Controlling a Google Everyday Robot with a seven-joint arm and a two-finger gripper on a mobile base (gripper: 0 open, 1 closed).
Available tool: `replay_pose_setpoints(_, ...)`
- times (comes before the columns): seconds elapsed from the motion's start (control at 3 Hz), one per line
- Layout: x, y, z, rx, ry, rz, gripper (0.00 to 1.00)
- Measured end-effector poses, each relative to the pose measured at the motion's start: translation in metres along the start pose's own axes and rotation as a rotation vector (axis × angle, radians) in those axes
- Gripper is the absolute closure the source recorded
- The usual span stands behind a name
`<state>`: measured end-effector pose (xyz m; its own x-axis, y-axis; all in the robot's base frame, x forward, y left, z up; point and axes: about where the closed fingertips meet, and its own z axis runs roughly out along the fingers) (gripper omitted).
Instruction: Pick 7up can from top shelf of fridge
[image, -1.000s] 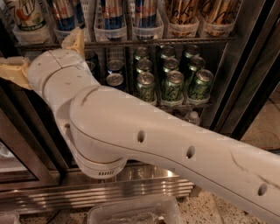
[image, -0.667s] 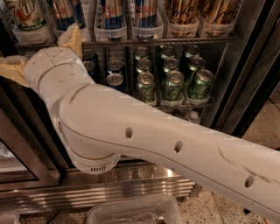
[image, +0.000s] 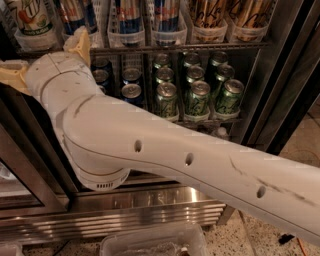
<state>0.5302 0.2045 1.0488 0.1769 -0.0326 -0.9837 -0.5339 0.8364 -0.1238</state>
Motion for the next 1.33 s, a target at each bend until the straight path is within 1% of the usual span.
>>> replay_pose_setpoints(0.67, -0.003, 0.000, 0.004, -0.011, -0.001, 0.009, 0.00)
replay_pose_setpoints(1.0, -0.005, 0.005, 0.016, -0.040, -0.002, 0.013, 0.00)
replay_pose_setpoints(1.33, -0.005, 0.005, 0.016, -0.040, -0.002, 0.013, 0.00)
